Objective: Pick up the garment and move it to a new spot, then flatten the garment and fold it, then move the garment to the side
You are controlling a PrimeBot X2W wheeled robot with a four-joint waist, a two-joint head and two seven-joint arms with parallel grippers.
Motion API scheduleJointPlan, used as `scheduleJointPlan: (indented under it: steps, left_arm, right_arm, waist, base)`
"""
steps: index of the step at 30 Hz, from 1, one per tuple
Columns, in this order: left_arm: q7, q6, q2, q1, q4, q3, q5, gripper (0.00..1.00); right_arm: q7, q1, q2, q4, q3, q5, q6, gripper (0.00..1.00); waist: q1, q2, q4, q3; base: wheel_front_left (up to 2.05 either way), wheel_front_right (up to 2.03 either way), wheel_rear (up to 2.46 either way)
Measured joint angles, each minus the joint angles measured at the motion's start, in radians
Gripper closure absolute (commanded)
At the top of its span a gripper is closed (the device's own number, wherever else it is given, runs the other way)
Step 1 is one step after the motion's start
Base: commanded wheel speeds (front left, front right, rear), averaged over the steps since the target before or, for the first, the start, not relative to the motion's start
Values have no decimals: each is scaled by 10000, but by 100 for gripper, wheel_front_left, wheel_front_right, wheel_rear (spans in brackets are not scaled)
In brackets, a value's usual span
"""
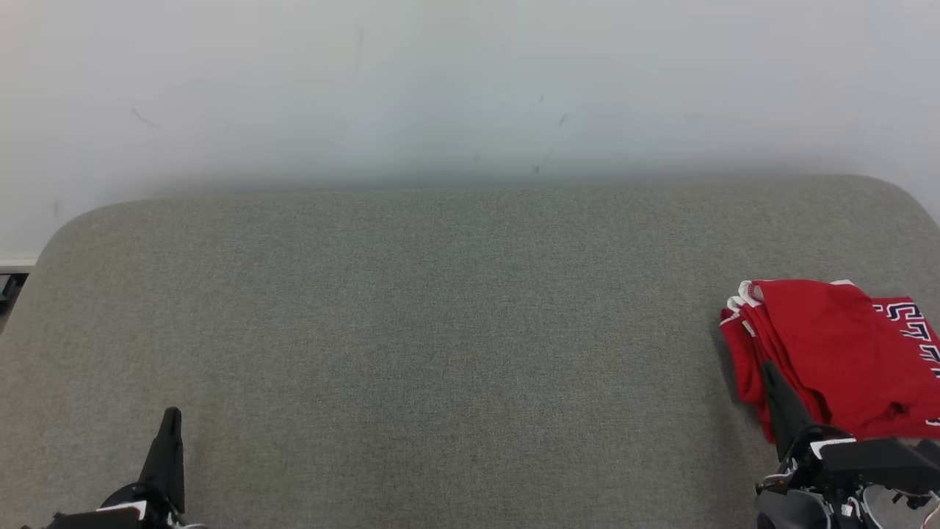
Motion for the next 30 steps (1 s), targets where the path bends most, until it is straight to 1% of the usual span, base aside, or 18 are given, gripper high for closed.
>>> scheduleJointPlan:
  steps: [30]
  left_arm:
    - [0,0,-4,-26,4,-2,0,100]
  right_arm:
    - [0,-66,2,2,2,0,0,100]
  waist:
    - [-2,-1,0,0]
  base:
    - [0,0,0]
